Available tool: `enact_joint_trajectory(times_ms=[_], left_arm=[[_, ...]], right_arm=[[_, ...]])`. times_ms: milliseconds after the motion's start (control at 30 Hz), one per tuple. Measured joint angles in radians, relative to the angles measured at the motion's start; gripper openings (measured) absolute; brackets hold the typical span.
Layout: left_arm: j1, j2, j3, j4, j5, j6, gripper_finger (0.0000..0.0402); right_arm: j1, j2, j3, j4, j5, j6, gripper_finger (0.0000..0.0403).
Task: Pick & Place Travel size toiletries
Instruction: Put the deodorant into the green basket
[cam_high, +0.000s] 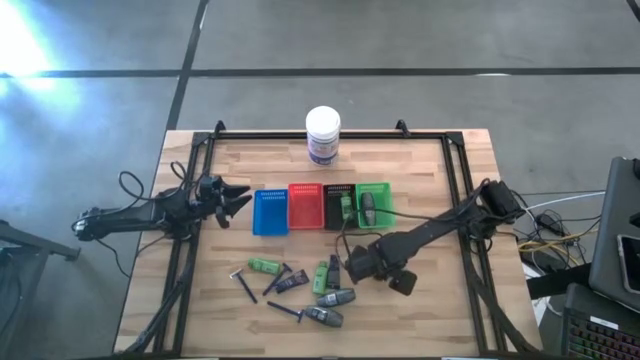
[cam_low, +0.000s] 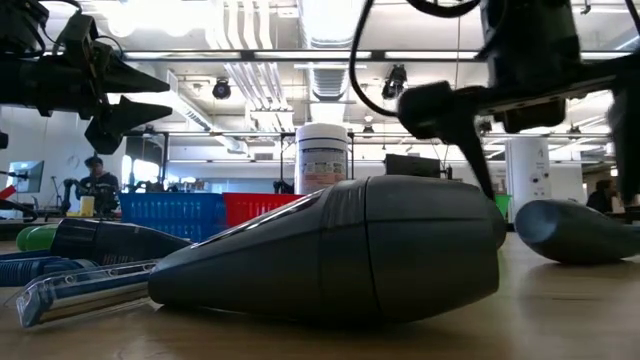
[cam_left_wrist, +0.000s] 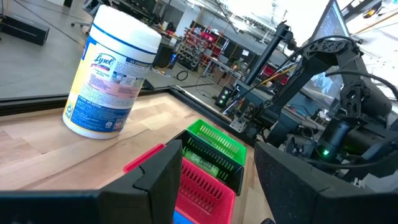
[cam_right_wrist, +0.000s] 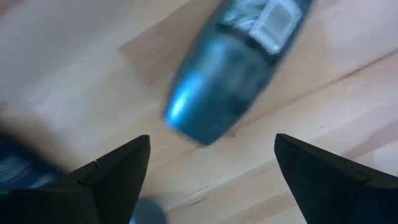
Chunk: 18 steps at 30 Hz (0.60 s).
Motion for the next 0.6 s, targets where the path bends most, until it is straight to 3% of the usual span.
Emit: enact_joint_trajectory(times_ms=[600], left_arm=[[0.0, 0.0, 0.0, 0.0, 0.0, 0.0, 0.0207]], right_arm=[[-0.001, -0.003, -0.159, 0.014, -0.006, -0.054, 0.0282]])
